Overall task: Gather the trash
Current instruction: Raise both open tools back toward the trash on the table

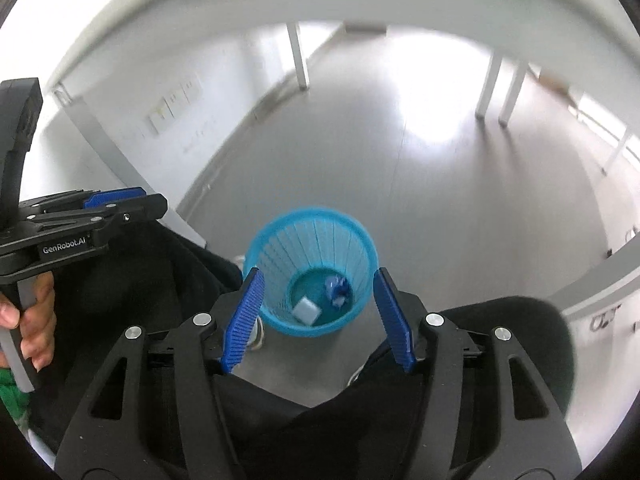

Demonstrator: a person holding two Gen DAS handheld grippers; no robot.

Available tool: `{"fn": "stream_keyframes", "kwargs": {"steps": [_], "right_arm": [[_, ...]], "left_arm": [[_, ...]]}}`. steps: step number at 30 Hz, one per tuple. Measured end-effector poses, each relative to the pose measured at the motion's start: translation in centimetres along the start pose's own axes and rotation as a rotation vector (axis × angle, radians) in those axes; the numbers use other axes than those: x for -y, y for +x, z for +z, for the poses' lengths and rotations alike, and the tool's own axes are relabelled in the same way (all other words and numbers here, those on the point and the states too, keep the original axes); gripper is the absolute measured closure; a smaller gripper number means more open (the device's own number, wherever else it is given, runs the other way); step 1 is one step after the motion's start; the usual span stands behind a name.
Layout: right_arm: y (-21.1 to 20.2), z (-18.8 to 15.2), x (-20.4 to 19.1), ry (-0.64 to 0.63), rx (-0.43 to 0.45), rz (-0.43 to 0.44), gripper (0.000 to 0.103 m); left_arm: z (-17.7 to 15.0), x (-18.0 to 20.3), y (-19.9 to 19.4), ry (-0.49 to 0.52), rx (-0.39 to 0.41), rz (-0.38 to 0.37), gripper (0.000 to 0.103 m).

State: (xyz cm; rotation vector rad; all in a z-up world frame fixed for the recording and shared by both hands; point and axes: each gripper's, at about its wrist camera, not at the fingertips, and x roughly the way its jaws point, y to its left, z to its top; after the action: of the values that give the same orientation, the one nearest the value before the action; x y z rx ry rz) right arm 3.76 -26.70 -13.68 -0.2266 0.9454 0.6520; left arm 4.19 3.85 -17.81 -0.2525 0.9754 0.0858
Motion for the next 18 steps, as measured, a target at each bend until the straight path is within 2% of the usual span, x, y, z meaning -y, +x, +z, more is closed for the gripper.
{"fn": "stream_keyframes", "kwargs": {"steps": [2,7,12,18], "right_arm": [[-2.2,0.0,-0.1,-0.012,0.058,-0.007,0.043],[-7.1,0.7,0.6,-0.013,0.191,-0.034,0.043],[-11.0,2.4,1.6,0.005,0.296,-0.065,0.042],[-13.4,4.7,2.5,0.025,0.36,-0.078,0.041]], "left_arm": [[0.0,0.4,-2.1,0.026,0.052,0.005,0.056],[0.8,1.1,-7.1,0.084,0.19,0.036,0.05],[3.0,0.1,-10.5,0.045,0.226,-0.114,0.048],[5.0,-0.7,-12.2,-0.004,0.278,-0.168,0.048]]}}
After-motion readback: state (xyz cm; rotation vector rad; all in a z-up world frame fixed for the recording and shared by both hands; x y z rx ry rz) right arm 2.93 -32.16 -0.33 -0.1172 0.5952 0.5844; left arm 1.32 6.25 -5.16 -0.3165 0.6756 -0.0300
